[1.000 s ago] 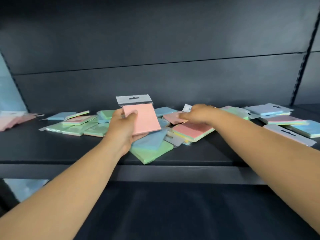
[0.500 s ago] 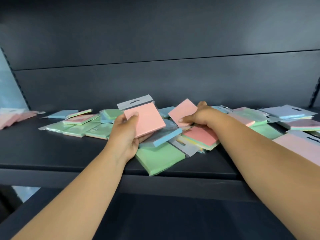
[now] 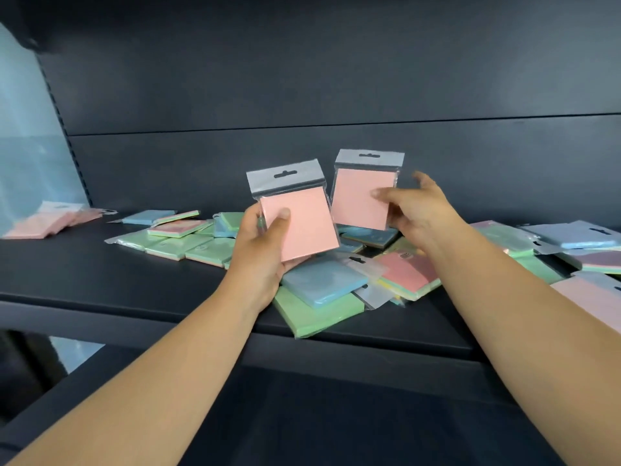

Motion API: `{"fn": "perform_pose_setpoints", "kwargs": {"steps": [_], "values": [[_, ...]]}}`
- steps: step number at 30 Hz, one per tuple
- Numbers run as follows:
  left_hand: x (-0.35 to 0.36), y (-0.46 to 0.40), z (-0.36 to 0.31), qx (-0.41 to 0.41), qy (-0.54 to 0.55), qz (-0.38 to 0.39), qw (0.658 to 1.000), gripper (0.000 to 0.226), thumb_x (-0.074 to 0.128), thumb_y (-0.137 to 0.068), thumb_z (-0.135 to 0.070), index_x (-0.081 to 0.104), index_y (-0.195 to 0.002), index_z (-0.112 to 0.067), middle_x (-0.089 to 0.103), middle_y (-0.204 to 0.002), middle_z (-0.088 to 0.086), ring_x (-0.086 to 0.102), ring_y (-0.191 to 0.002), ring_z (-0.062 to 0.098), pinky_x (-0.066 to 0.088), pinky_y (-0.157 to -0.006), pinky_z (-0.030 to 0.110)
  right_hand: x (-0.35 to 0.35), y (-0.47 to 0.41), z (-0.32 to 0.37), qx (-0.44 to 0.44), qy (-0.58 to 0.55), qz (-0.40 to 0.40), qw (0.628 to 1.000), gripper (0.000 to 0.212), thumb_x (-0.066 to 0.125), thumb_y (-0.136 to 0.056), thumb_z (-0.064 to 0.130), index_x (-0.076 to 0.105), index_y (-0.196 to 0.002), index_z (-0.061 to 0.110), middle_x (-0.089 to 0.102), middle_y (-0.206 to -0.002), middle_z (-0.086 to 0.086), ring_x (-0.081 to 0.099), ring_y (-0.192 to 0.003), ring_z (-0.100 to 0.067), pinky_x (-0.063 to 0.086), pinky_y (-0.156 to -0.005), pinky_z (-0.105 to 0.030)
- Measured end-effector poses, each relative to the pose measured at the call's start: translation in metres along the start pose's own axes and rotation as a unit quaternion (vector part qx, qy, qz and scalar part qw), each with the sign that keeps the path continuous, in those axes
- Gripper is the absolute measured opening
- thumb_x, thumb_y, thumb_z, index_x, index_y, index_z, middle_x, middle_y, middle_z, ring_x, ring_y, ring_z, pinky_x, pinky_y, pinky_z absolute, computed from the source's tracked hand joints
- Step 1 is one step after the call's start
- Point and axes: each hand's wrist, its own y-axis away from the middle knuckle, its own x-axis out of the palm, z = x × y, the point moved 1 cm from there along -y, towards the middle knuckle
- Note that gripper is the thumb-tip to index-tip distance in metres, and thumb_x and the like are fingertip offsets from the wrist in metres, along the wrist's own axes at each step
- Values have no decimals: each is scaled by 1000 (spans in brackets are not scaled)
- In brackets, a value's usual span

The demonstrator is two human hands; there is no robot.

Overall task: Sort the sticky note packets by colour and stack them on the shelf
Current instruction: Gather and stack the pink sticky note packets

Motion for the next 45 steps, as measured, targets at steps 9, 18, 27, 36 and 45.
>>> {"fn": "perform_pose_setpoints", "kwargs": {"steps": [9, 18, 27, 36, 45], "values": [[-45, 10, -38, 38, 21, -2, 999, 19, 53, -92, -16, 52, -111, -19, 64, -102, 0, 63, -94, 17, 59, -68, 32, 37, 38, 2, -51, 38, 25, 998, 18, 60, -85, -2, 60, -78, 14, 67, -78, -1, 64, -65, -12, 57, -64, -30], [-193, 26, -111, 21, -8, -57, 998, 17, 45, -97, -13, 56, -99, -25, 64, -108, -1, 61, -102, 18, 56, -76, 36, 178, 122, -26, -64, -1, 105, 992, 19, 56, -87, -2, 61, -79, 14, 66, -78, -2, 63, -61, -11, 57, -59, -30], [-381, 31, -177, 0, -63, -93, 994, 26, 35, -99, -8, 55, -103, -24, 64, -105, -1, 61, -95, 14, 53, -74, 34, 347, 173, -99, -30, 35, 107, 993, 20, 57, -87, 0, 60, -75, 15, 66, -76, 0, 62, -60, -9, 54, -58, -26], [-467, -28, -198, 22, -169, -106, 980, 29, 48, -95, -10, 49, -124, -9, 60, -112, 4, 60, -99, 17, 52, -77, 30, 435, 153, -135, -6, 70, 83, 994, 15, 55, -90, 1, 58, -81, 12, 65, -86, -3, 63, -75, -16, 55, -70, -34], [-506, -131, -196, -13, -248, -90, 965, 23, 56, -91, -8, 55, -112, -1, 65, -104, 13, 64, -90, 24, 53, -86, 39, 501, 92, -159, -17, 123, 70, 990, 11, 60, -87, 6, 61, -97, 13, 64, -79, 2, 61, -67, -11, 51, -57, -23]]}}
